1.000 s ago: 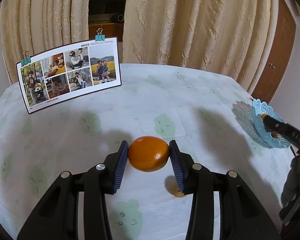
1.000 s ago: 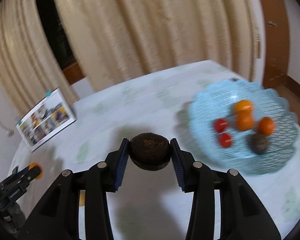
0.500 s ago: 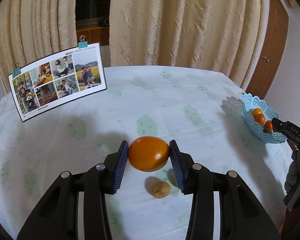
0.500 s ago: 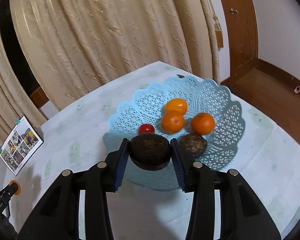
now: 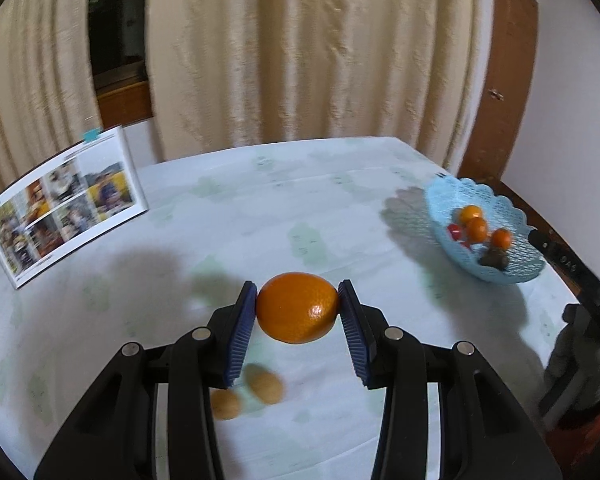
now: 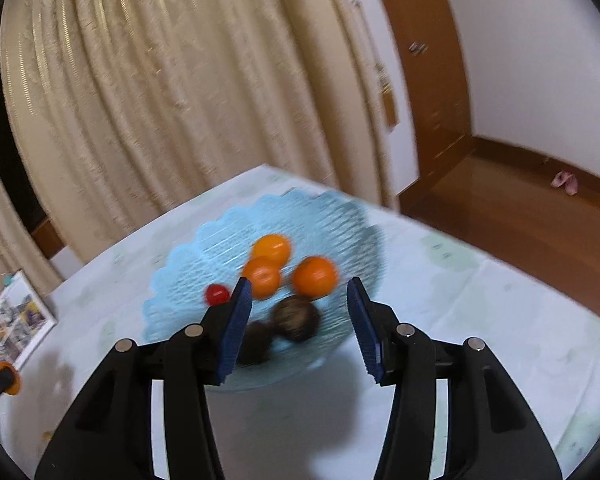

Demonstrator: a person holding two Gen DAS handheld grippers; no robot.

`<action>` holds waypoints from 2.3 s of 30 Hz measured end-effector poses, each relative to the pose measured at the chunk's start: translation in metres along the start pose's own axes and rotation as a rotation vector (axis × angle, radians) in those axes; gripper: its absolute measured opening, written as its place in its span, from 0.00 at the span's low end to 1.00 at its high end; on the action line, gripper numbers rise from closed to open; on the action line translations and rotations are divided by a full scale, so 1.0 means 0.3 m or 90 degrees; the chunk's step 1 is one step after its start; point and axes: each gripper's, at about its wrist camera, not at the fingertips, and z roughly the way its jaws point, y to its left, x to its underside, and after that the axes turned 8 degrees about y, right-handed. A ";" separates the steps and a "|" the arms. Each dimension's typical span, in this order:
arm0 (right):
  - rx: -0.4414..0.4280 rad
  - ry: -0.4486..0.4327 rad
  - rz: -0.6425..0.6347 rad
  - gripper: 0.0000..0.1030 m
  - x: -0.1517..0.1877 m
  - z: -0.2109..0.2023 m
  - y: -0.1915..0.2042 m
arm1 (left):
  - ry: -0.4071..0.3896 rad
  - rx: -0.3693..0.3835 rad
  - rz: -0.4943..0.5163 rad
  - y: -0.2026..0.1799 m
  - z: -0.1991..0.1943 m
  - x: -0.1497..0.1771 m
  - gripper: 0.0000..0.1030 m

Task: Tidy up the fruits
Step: 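Carry the orange into the blue basket and open the left tool, then grasp a brown round fruit with the left tool while the right tool grasps a small yellow fruit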

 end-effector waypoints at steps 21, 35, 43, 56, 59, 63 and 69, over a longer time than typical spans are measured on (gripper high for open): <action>0.026 -0.065 0.007 0.51 0.038 -0.046 -0.038 | 0.021 0.105 0.139 -0.513 0.213 -0.182 0.41; 0.024 -0.067 0.014 0.57 0.039 -0.048 -0.035 | 0.015 0.104 0.134 -0.526 0.255 -0.210 0.63; 0.027 -0.075 0.026 0.57 0.041 -0.049 -0.043 | 0.000 0.081 0.110 -0.424 0.200 -0.215 0.73; 0.035 -0.081 0.027 0.61 0.044 -0.055 -0.044 | 0.000 0.006 0.049 -0.107 0.096 -0.138 0.78; 0.038 -0.083 0.026 0.62 0.044 -0.059 -0.042 | 0.001 -0.007 0.029 -0.032 0.069 -0.109 0.78; 0.046 -0.084 0.021 0.62 0.045 -0.063 -0.036 | 0.001 -0.021 0.005 0.059 0.031 -0.064 0.78; 0.049 -0.078 -0.008 0.62 0.054 -0.066 -0.001 | 0.008 -0.034 -0.019 0.159 0.002 0.009 0.78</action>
